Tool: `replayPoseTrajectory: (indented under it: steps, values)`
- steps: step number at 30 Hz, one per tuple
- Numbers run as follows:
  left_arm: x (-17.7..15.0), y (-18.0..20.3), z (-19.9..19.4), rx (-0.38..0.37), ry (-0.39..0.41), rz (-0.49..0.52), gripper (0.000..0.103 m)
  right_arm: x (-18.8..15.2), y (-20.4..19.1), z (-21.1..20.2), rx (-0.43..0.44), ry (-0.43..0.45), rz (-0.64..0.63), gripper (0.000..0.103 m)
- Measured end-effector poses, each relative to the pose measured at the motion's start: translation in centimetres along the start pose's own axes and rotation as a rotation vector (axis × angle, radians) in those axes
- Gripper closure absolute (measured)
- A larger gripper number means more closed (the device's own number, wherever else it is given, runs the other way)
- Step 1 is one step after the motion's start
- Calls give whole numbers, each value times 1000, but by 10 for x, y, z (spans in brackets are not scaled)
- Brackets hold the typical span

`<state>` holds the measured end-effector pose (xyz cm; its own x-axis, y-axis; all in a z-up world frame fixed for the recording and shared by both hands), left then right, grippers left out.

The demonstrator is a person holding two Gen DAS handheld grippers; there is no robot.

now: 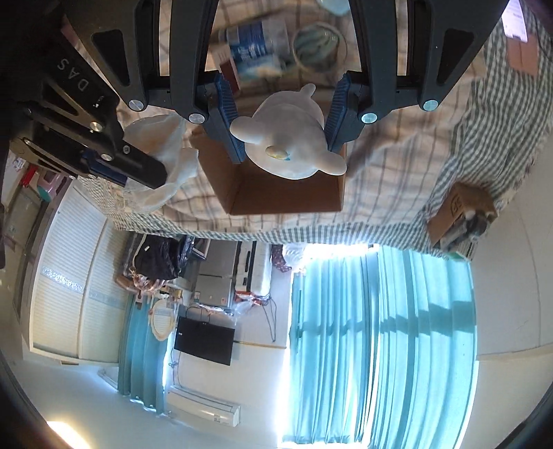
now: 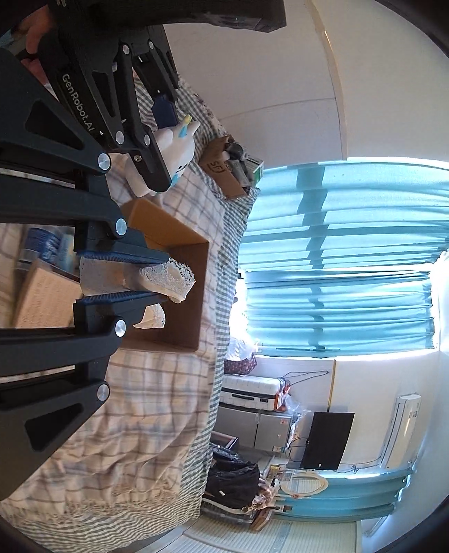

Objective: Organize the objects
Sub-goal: 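Drop the toy figure and tissue into the cardboard box with both grippers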

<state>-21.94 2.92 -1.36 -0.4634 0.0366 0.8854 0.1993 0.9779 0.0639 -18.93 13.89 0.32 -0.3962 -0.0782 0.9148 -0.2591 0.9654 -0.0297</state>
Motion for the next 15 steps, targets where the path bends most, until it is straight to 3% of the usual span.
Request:
replayPoseTrajectory:
  steps: [7, 15]
  values:
    - [19, -8, 65, 9, -20, -7, 56, 16, 30, 70, -11, -22, 17, 89]
    - [10, -15, 142, 23, -76, 0, 56, -3, 64, 161, -22, -104, 56, 89]
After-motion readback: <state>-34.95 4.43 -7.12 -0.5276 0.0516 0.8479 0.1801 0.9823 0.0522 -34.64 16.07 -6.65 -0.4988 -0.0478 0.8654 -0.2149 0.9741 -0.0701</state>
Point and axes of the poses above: each gripper's, at about its wrist camera, not at the fingertips, and z roughly the way its jaws point, y to its right, x to its top, the point moved 7 cm from there along z, roughly the way its jaws point, and after that the axes turned 4 degrees about y, right-handed, at the moved point
